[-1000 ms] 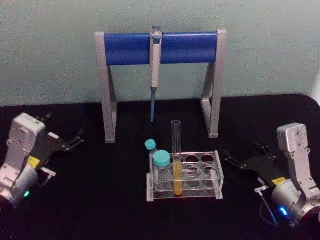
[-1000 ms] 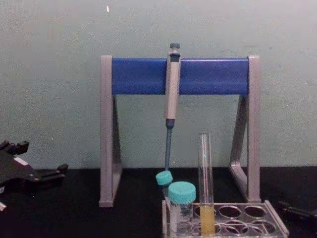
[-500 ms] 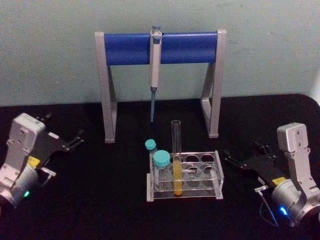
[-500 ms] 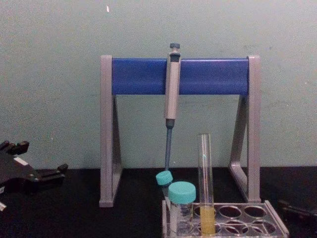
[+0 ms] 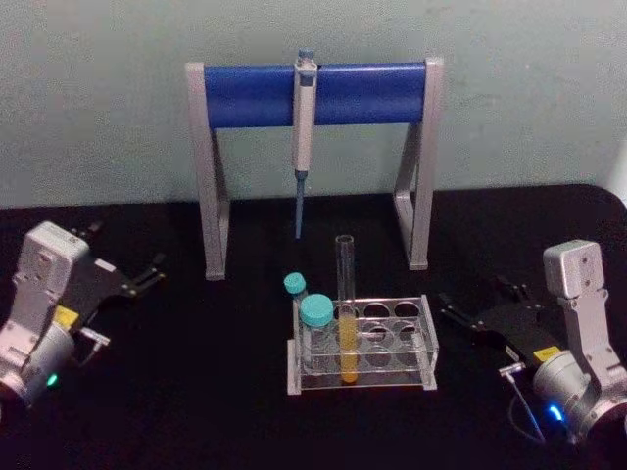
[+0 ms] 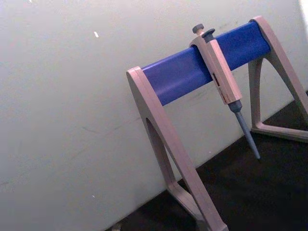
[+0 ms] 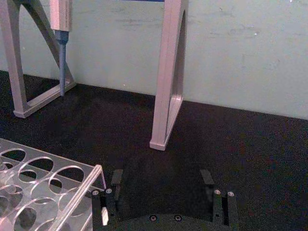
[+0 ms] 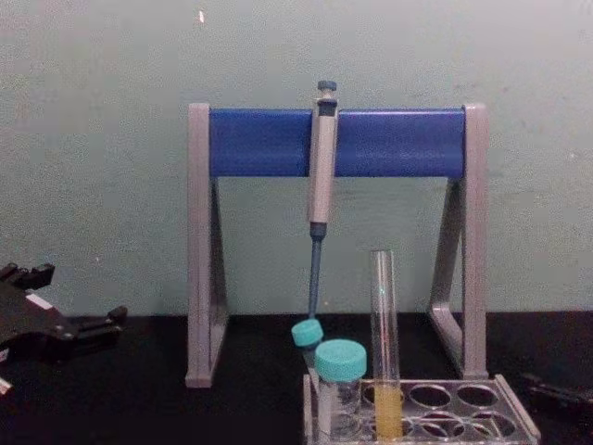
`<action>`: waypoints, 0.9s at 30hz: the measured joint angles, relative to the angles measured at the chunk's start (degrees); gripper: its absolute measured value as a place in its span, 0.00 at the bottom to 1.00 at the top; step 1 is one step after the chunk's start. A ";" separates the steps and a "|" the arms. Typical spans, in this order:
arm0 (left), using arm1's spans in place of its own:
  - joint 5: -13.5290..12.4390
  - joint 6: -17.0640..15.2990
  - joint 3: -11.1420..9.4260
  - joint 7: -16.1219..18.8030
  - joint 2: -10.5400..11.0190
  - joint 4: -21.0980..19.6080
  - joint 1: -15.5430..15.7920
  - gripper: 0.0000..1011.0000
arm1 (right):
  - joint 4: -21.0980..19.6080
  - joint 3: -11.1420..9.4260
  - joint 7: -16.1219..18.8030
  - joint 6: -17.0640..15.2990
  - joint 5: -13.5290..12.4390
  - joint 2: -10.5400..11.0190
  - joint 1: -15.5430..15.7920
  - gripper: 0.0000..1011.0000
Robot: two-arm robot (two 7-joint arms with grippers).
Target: Pick up the test tube from the test tube rack, shake it, then place it back into the test tube rack.
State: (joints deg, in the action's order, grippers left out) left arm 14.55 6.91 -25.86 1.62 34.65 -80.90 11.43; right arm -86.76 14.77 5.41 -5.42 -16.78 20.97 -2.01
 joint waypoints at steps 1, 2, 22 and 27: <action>0.00 0.00 0.00 0.00 0.00 0.00 0.00 0.99 | 0.00 0.00 0.00 0.00 0.00 0.00 0.00 0.99; 0.00 0.00 0.00 0.00 0.00 0.00 0.00 0.99 | 0.00 0.00 0.00 0.00 0.00 0.00 0.00 0.99; 0.00 0.00 0.00 0.00 0.00 0.00 0.00 0.99 | 0.00 0.00 0.00 0.00 0.00 0.00 0.00 0.99; 0.00 0.00 0.00 0.00 0.00 0.00 0.00 0.99 | 0.00 0.00 0.00 0.00 0.00 0.00 0.00 0.99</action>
State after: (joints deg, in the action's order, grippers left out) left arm 14.55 6.91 -25.87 1.62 34.65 -80.90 11.43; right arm -86.76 14.77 5.41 -5.42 -16.78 20.97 -2.02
